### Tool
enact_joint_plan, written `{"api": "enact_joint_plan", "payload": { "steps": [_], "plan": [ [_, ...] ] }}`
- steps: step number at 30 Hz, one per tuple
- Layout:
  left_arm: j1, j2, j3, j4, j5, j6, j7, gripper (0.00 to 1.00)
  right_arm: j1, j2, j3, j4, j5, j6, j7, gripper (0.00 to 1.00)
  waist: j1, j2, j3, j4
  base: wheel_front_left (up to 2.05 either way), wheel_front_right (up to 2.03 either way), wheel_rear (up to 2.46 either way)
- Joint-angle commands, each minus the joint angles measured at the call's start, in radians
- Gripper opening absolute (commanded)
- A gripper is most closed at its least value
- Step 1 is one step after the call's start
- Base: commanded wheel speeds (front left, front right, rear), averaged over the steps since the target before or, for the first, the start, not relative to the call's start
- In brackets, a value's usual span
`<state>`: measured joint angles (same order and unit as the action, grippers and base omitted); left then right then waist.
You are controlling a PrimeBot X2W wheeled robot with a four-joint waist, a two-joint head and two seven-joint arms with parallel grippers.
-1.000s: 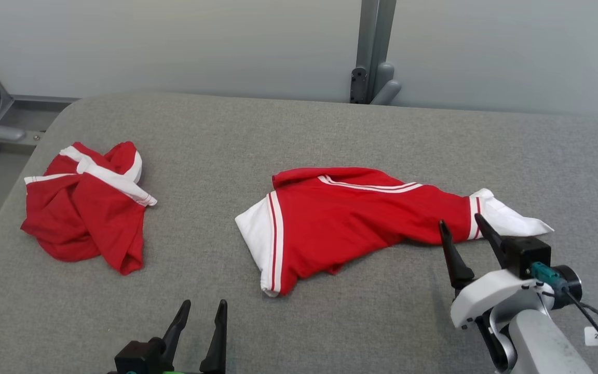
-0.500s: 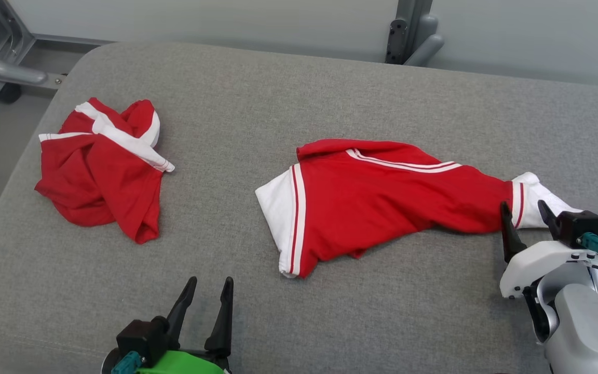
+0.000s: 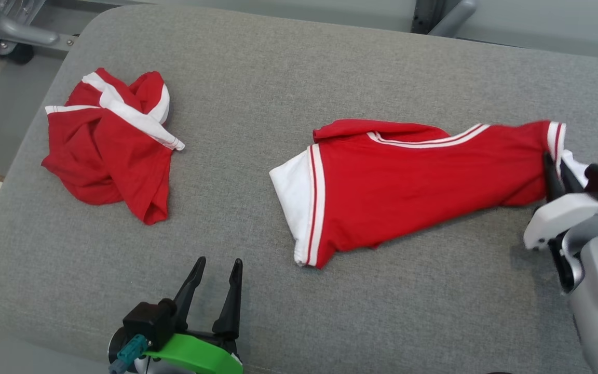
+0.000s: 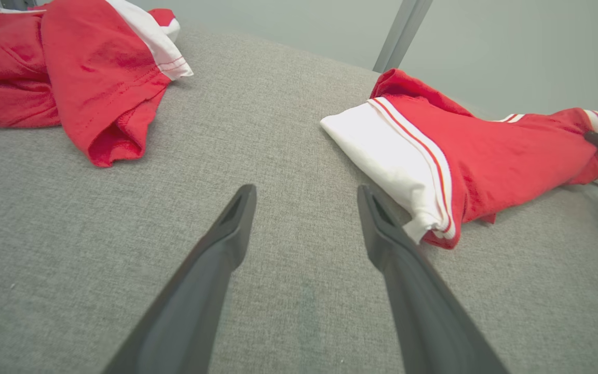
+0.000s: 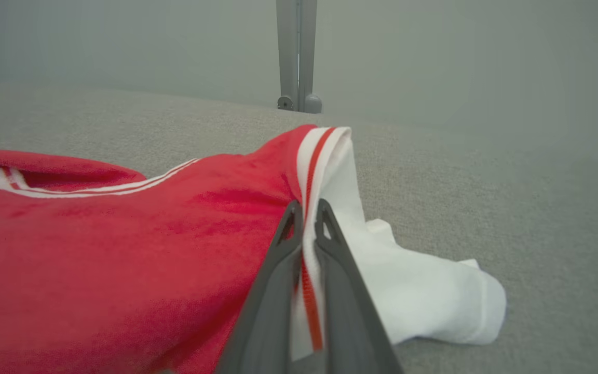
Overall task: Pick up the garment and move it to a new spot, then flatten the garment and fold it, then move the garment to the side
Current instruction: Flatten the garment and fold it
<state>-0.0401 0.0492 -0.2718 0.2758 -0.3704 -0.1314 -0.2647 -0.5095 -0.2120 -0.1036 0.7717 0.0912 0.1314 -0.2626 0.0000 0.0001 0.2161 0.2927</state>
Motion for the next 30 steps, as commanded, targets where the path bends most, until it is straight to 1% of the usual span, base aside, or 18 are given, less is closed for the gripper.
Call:
{"api": "enact_joint_plan", "payload": {
  "steps": [1, 5, 8, 10, 11, 12, 14, 16, 18, 19, 21, 22, 25, 30],
  "plan": [
    [-0.021, 0.003, -0.002, -0.004, -0.004, 0.002, 0.001, 1.00, -0.049, -0.032, 0.000, -0.021, -0.024, -0.001, -0.003, 0.00, 0.0000, -0.0001, 0.026, 0.029, 0.00, 0.00, 0.00],
    [-0.033, 0.002, -0.023, -0.005, -0.015, 0.002, 0.001, 1.00, -0.164, -0.110, 0.005, -0.028, -0.097, -0.001, -0.003, 0.00, 0.0000, -0.0001, 0.057, 0.074, 0.00, 0.00, 0.00],
    [-0.038, 0.002, -0.042, -0.001, -0.021, 0.002, 0.001, 1.00, -0.253, -0.149, -0.011, 0.008, -0.151, -0.001, -0.003, 0.00, 0.0000, -0.0001, 0.072, 0.111, 0.00, 0.00, 0.00],
    [-0.036, 0.002, -0.050, 0.003, -0.023, 0.002, 0.001, 1.00, -0.294, -0.169, -0.030, 0.056, -0.196, -0.001, 0.001, 0.00, 0.0000, -0.0001, 0.076, 0.128, 0.00, 0.00, 0.00],
    [-0.035, 0.002, -0.051, 0.004, -0.023, 0.002, 0.001, 1.00, -0.311, -0.177, -0.042, 0.086, -0.217, -0.001, 0.012, 0.27, 0.0000, -0.0001, 0.076, 0.135, 0.00, 0.00, 0.00],
    [-0.034, 0.002, -0.052, 0.006, -0.025, 0.002, 0.001, 1.00, -0.332, -0.182, -0.057, 0.107, -0.237, -0.001, 0.010, 1.00, 0.0000, -0.0001, 0.077, 0.140, 0.00, 0.00, 0.00],
    [-0.034, 0.002, -0.051, 0.008, -0.027, 0.002, 0.001, 1.00, -0.356, -0.179, -0.080, 0.142, -0.277, -0.001, 0.008, 1.00, 0.0000, -0.0001, 0.075, 0.144, 0.00, 0.00, 0.00],
    [-0.027, 0.002, -0.047, 0.011, -0.028, 0.002, 0.001, 1.00, -0.352, -0.160, -0.105, 0.161, -0.299, -0.001, 0.003, 1.00, 0.0000, -0.0001, 0.066, 0.142, 0.00, 0.00, 0.00],
    [-0.020, 0.002, -0.041, 0.012, -0.028, 0.002, 0.001, 1.00, -0.336, -0.134, -0.108, 0.168, -0.308, -0.001, -0.001, 1.00, 0.0000, -0.0001, 0.054, 0.132, 0.00, 0.00, 0.00],
    [-0.016, 0.002, -0.038, 0.014, -0.027, 0.002, 0.001, 1.00, -0.328, -0.120, -0.106, 0.159, -0.306, -0.001, -0.003, 1.00, 0.0000, -0.0001, 0.046, 0.125, 0.00, 0.00, 0.00],
    [-0.011, 0.003, -0.029, 0.021, -0.018, 0.002, 0.001, 1.00, -0.299, -0.076, -0.069, 0.117, -0.287, -0.001, -0.003, 1.00, 0.0000, -0.0001, 0.028, 0.108, 0.00, 0.00, 0.00],
    [-0.011, 0.003, -0.029, 0.021, -0.018, 0.002, 0.001, 1.00, -0.299, -0.076, -0.069, 0.117, -0.287, -0.001, -0.003, 1.00, 0.0000, -0.0001, 0.028, 0.108, 0.00, 0.00, 0.00],
    [-0.011, 0.002, -0.025, 0.024, -0.008, 0.002, 0.001, 1.00, -0.233, -0.029, 0.010, 0.043, -0.227, -0.001, -0.003, 1.00, 0.0000, -0.0001, 0.000, 0.084, 0.00, 0.00, 0.00],
    [0.002, 0.003, -0.020, 0.030, 0.003, 0.002, 0.001, 1.00, -0.126, 0.011, 0.198, -0.059, -0.092, -0.001, -0.003, 1.00, 0.0000, -0.0001, -0.040, 0.058, 0.00, 0.00, 0.00]
  ]
}}
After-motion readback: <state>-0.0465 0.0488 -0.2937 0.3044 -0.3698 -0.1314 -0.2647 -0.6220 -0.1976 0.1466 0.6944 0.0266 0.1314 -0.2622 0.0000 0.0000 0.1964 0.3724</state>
